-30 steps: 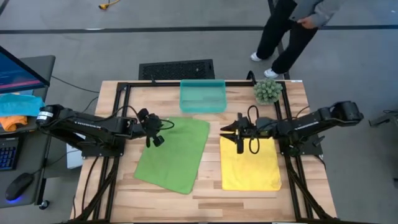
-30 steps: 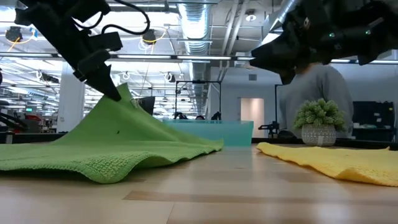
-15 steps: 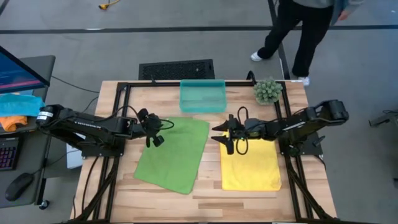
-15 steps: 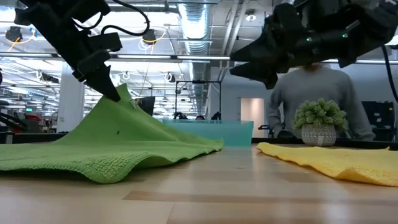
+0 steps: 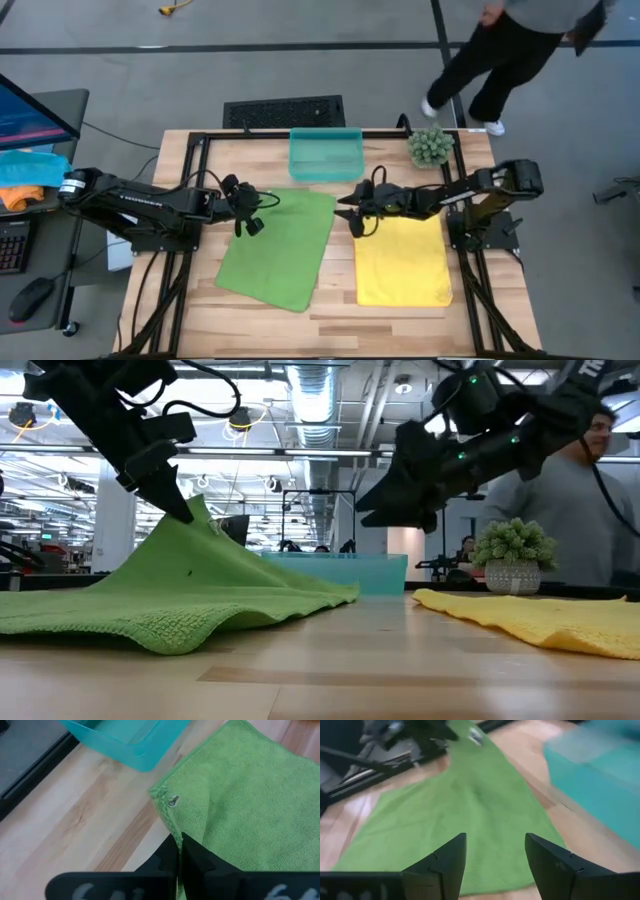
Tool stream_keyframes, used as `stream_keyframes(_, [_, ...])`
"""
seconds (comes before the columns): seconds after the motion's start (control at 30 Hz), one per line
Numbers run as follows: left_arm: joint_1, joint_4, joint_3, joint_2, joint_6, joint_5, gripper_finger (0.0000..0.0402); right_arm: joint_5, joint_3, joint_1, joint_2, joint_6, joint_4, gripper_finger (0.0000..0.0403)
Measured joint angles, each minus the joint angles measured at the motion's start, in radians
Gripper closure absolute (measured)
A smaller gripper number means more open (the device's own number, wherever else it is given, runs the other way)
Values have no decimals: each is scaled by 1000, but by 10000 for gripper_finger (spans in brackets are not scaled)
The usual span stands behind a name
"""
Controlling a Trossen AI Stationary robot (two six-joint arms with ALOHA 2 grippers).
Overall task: Roll microfiber towels into tight, uniform cylinder then place into a basket
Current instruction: Fold the green towel
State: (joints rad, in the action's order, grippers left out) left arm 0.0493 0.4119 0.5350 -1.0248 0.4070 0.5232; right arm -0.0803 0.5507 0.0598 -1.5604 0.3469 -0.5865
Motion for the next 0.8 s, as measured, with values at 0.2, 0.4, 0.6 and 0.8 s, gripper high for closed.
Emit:
stream_keyframes(0.2, [0, -1, 0, 0, 0, 0, 401, 0, 2, 31, 0, 129, 113, 180])
stream_keyframes(0.4, [0, -2, 0, 0, 0, 0, 401, -58, 2, 42, 0, 194, 136, 182])
stream_keyframes(0.6, [0, -2, 0, 0, 0, 0, 401, -134, 2, 39, 0, 228, 135, 182])
stream_keyframes(0.8, [0, -3, 0, 0, 0, 0, 401, -158, 3, 38, -36, 240, 99, 182])
